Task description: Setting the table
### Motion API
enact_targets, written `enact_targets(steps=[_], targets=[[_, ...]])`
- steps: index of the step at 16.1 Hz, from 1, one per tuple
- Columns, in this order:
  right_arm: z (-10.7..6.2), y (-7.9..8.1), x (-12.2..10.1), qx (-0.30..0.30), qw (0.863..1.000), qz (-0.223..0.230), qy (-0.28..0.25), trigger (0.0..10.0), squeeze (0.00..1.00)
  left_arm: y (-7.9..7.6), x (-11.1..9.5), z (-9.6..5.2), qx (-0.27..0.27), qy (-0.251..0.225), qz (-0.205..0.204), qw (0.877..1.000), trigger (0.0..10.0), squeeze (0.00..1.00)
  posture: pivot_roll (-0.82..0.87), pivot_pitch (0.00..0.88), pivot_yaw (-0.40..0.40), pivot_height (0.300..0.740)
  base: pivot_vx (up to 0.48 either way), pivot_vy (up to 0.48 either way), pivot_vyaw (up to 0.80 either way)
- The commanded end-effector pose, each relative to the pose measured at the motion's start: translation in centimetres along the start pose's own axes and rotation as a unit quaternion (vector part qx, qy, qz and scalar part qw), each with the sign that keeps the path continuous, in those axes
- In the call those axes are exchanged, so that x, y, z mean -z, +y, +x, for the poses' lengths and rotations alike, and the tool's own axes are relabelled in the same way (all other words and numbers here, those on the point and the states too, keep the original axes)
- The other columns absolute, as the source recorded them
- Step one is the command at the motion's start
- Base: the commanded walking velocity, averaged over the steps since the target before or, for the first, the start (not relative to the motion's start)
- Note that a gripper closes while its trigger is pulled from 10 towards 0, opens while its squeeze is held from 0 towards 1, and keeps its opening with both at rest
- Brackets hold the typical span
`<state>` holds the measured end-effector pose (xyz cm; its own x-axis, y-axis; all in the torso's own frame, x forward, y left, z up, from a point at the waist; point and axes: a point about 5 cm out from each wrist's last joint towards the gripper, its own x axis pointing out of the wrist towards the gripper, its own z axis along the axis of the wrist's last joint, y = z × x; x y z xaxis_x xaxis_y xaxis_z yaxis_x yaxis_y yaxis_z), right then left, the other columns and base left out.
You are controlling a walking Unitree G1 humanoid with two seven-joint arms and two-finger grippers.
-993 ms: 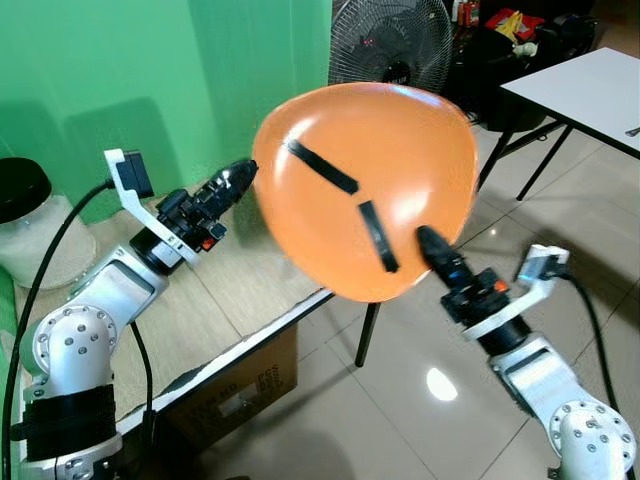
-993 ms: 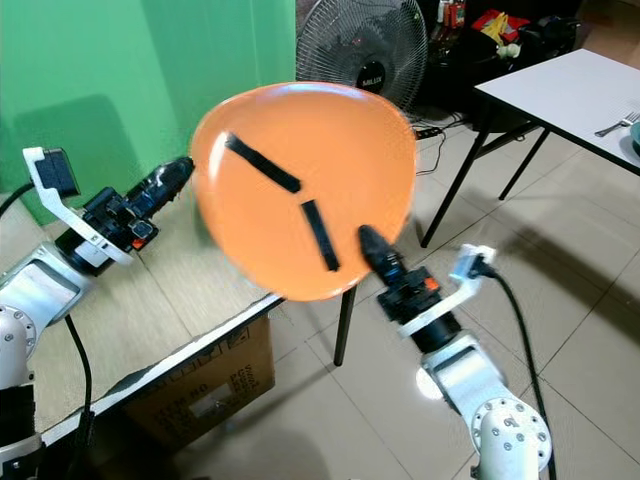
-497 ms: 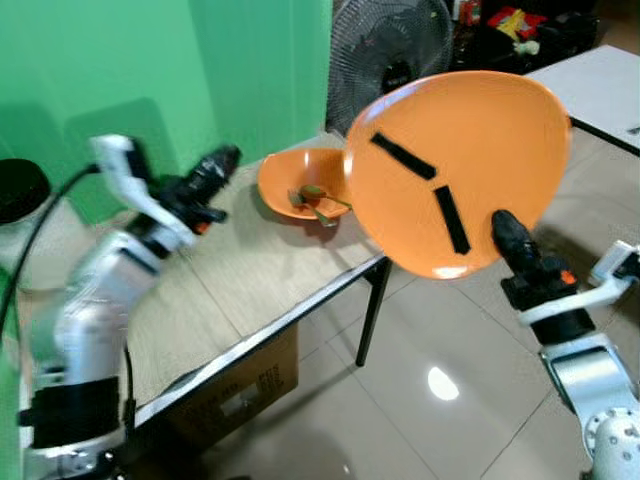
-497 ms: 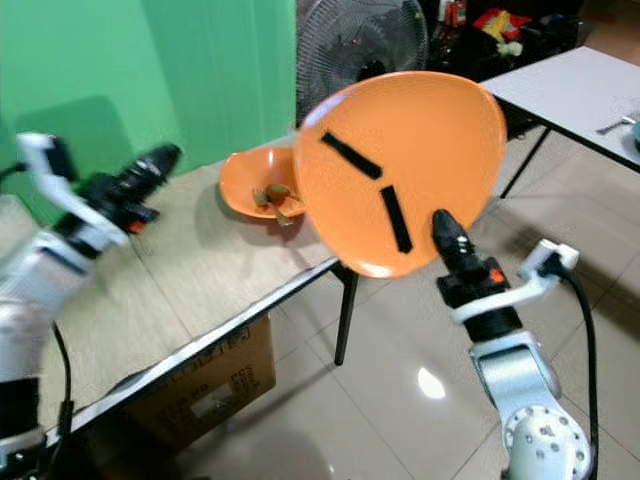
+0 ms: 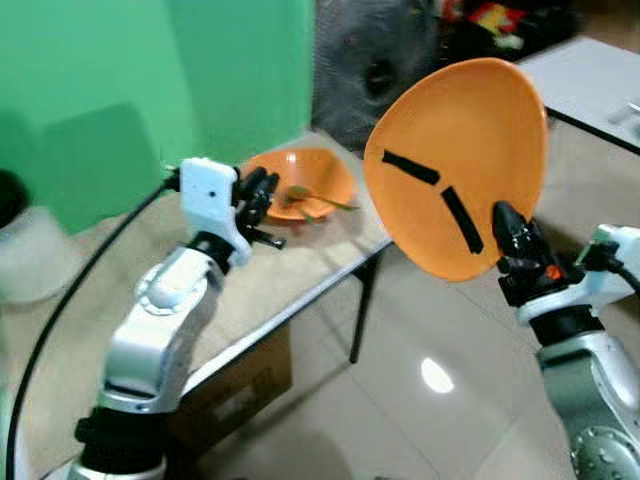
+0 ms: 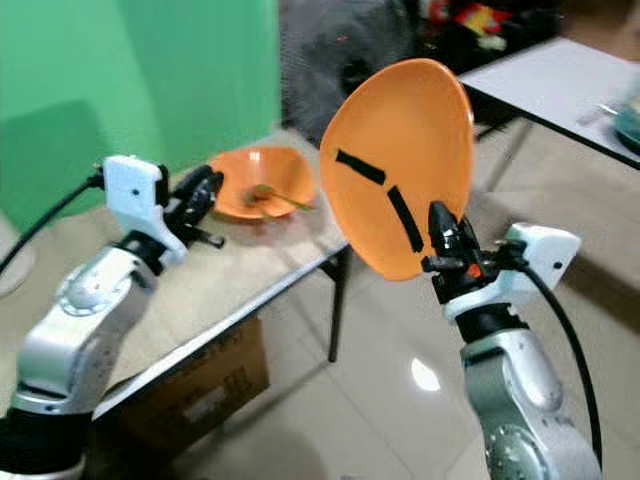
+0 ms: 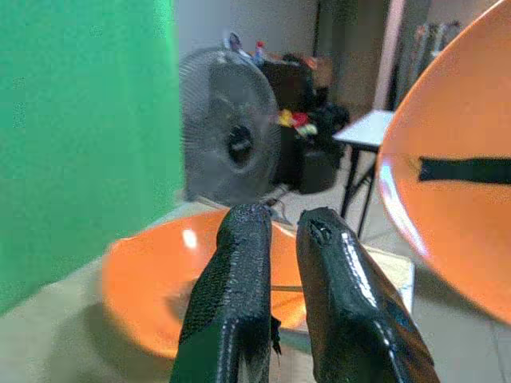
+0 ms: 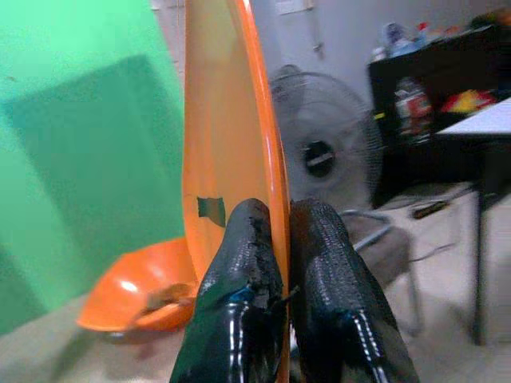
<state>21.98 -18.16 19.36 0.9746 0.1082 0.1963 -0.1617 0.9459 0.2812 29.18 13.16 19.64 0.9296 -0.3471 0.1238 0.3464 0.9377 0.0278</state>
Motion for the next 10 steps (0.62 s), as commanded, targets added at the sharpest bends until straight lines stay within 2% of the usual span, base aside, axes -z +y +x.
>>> enact_targets(steps=[1, 3, 8, 10], targets=[[-0.2, -0.1, -0.9, 0.023, 0.999, -0.030, -0.036, 10.0, 0.00, -0.1, 0.3, -0.1, -0.018, 0.001, 0.012, 1.000, 10.0, 0.00, -0.16, 0.000, -0.003, 0.740, 0.000, 0.000, -0.80], [-0.2, -1.0, -0.8, 0.068, 0.996, -0.045, -0.039, 10.0, 0.00, 0.5, 0.5, -0.3, -0.040, 0.000, 0.018, 0.999, 10.0, 0.00, -0.16, 0.000, -0.013, 0.740, 0.000, 0.000, -0.80], [-0.3, -2.0, 0.0, 0.107, 0.989, -0.100, -0.018, 10.0, 0.00, 1.6, 0.8, -0.6, -0.053, 0.002, 0.035, 0.998, 10.0, 0.00, -0.16, 0.000, -0.017, 0.740, 0.000, 0.000, -0.80], [-0.4, -2.1, 1.1, 0.106, 0.991, -0.083, 0.008, 10.0, 0.00, 2.3, 1.0, -0.8, -0.056, 0.008, 0.046, 0.997, 10.0, 0.00, -0.16, 0.000, -0.016, 0.740, 0.000, 0.000, 0.00]])
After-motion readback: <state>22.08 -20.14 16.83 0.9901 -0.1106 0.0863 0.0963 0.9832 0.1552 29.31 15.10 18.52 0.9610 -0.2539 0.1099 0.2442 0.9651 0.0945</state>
